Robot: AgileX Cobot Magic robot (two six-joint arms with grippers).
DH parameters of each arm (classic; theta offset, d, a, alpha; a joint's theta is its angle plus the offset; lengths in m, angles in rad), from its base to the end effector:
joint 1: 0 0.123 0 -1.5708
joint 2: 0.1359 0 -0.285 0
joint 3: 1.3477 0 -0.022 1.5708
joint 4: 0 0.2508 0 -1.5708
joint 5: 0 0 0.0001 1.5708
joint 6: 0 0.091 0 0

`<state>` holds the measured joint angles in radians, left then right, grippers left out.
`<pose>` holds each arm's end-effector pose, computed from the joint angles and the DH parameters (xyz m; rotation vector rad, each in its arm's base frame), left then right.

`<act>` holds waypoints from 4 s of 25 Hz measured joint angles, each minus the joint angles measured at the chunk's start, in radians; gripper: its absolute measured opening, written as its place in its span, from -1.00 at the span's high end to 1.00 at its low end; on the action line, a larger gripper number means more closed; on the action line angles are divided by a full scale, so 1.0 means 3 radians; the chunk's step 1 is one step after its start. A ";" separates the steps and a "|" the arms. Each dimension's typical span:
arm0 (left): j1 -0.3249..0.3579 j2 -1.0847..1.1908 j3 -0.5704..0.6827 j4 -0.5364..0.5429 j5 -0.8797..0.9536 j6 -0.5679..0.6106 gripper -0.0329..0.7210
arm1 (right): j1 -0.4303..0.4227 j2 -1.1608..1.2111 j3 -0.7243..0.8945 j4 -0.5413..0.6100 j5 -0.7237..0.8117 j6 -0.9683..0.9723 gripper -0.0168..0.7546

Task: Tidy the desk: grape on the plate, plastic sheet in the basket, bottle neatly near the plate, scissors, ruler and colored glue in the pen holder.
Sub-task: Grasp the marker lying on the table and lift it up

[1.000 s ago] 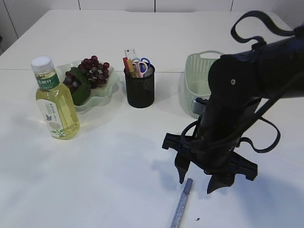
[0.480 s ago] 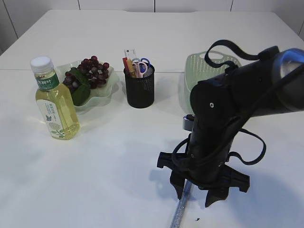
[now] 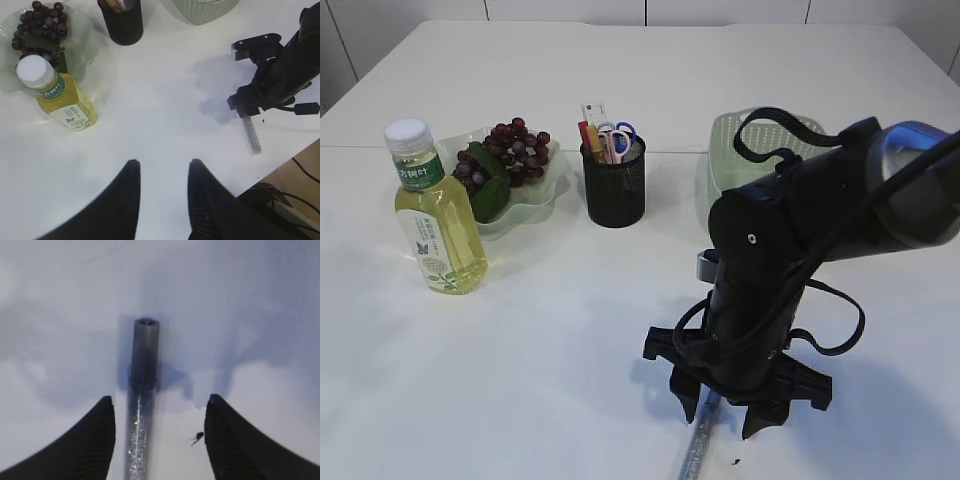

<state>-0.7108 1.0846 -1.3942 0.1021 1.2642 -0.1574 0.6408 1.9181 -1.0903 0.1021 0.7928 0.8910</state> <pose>0.1449 -0.1131 0.4389 0.6630 2.3565 -0.2571 0.2653 0.2061 0.1317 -0.4971 -3.0748 -0.1235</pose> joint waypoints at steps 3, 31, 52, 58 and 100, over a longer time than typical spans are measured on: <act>0.0000 0.0000 0.0000 0.0001 0.0000 0.0000 0.27 | 0.0001 0.0039 0.0000 0.0021 -0.0007 0.0000 -0.21; 0.0000 0.0000 0.0000 0.0007 0.0000 0.0001 0.28 | 0.0008 0.0120 0.0000 0.0042 -0.0077 0.0013 -0.21; 0.0000 0.0000 0.0000 0.0007 0.0000 0.0015 0.29 | 0.0008 0.0121 0.0000 0.0079 -0.0071 0.0013 0.00; 0.0000 0.0000 0.0000 0.0007 0.0000 0.0028 0.28 | 0.0008 0.0121 0.0000 0.0079 -0.0071 0.0013 0.22; 0.0000 0.0000 0.0000 0.0170 0.0000 0.0059 0.29 | 0.0013 -0.0043 -0.0143 0.0288 0.0103 -0.2640 0.72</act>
<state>-0.7108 1.0846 -1.3942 0.1531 1.2642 -0.1398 0.6448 1.9053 -1.1333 0.1886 0.8238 0.0989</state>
